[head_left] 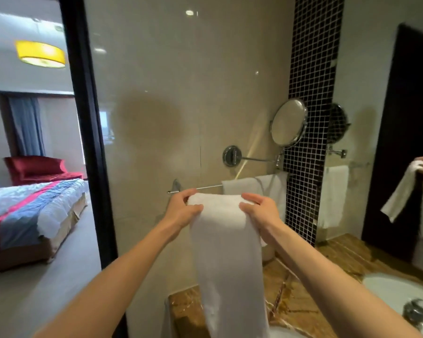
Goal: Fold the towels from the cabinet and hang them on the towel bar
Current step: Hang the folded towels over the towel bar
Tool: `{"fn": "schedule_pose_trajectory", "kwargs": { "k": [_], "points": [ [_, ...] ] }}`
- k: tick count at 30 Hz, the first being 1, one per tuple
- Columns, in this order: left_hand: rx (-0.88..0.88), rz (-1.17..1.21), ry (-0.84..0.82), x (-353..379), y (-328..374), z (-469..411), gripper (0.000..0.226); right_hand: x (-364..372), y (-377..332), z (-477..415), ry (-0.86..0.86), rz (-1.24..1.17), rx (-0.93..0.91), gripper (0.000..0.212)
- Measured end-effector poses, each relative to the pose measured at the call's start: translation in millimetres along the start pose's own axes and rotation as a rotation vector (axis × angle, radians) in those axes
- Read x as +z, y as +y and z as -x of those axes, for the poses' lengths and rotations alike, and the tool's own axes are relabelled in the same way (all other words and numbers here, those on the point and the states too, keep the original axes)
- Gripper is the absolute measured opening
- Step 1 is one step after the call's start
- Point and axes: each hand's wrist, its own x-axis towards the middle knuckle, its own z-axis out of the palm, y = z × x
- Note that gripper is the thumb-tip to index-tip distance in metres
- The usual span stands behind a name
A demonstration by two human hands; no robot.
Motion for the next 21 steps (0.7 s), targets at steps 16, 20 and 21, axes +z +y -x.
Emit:
{"fn": "schedule_pose_trajectory", "kwargs": {
  "k": [16, 20, 21],
  "points": [
    [0.259, 0.077, -0.246, -56, 145, -131, 0.059, 34, -158, -109, 0.156, -0.001, -0.289, 0.036],
    [0.298, 0.084, -0.236, -56, 153, -169, 0.062, 43, -177, -141, 0.201, 0.075, -0.357, 0.041],
    [0.300, 0.077, -0.225, -55, 154, -178, 0.061, 46, -180, -150, 0.197, 0.082, -0.363, 0.043]
  ]
}}
